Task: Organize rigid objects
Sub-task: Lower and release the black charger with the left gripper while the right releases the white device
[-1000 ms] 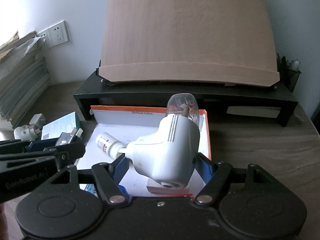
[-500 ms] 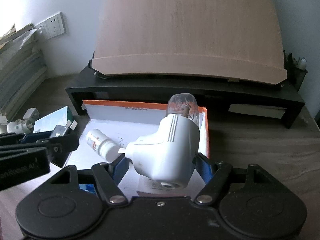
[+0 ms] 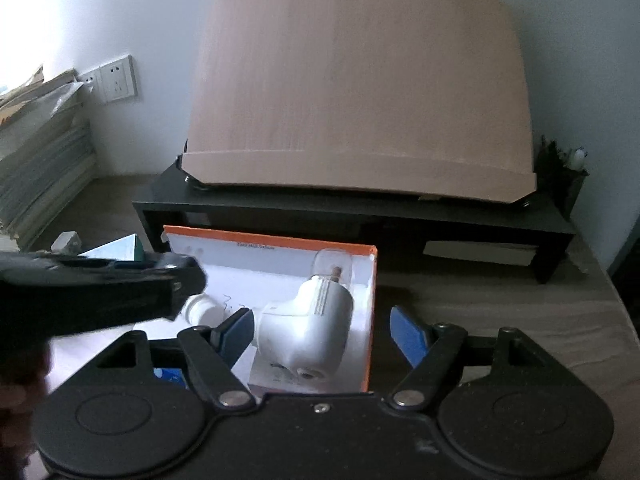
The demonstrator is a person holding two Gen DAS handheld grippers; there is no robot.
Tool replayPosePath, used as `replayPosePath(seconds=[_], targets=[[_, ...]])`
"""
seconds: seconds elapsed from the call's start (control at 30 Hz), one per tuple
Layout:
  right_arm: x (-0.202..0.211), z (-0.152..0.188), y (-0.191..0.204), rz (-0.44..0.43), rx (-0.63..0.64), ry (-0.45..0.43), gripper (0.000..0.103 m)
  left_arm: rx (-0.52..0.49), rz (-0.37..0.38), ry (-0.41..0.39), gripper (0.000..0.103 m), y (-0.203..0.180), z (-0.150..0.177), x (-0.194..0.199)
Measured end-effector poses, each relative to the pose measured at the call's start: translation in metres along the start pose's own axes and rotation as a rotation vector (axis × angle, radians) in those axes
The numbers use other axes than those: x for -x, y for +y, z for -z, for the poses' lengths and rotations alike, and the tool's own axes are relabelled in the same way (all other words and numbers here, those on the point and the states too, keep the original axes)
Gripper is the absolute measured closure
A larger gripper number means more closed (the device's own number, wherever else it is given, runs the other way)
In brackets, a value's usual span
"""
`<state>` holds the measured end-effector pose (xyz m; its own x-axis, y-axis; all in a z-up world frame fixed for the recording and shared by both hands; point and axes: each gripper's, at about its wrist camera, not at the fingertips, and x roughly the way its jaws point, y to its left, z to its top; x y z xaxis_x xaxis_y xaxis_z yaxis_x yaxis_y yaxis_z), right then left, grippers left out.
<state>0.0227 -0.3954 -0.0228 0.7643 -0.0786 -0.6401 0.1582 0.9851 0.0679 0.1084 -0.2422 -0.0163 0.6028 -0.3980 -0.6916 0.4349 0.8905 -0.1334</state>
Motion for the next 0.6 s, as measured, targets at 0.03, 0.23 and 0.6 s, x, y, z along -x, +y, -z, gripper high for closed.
replayPosePath(seconds=[0.03, 0.23, 0.6], targets=[[0.003, 0.001, 0.0, 0.004, 0.004, -0.003, 0.014, -0.006, 0.004, 0.003, 0.067, -0.002, -0.002, -0.004], [0.022, 0.008, -0.003, 0.032, -0.006, -0.012, 0.014, -0.03, 0.027, 0.041, 0.066, -0.013, -0.009, -0.023], [0.047, 0.014, 0.014, 0.057, -0.035, -0.038, 0.014, -0.01, 0.013, 0.03, 0.033, -0.008, -0.01, 0.008]])
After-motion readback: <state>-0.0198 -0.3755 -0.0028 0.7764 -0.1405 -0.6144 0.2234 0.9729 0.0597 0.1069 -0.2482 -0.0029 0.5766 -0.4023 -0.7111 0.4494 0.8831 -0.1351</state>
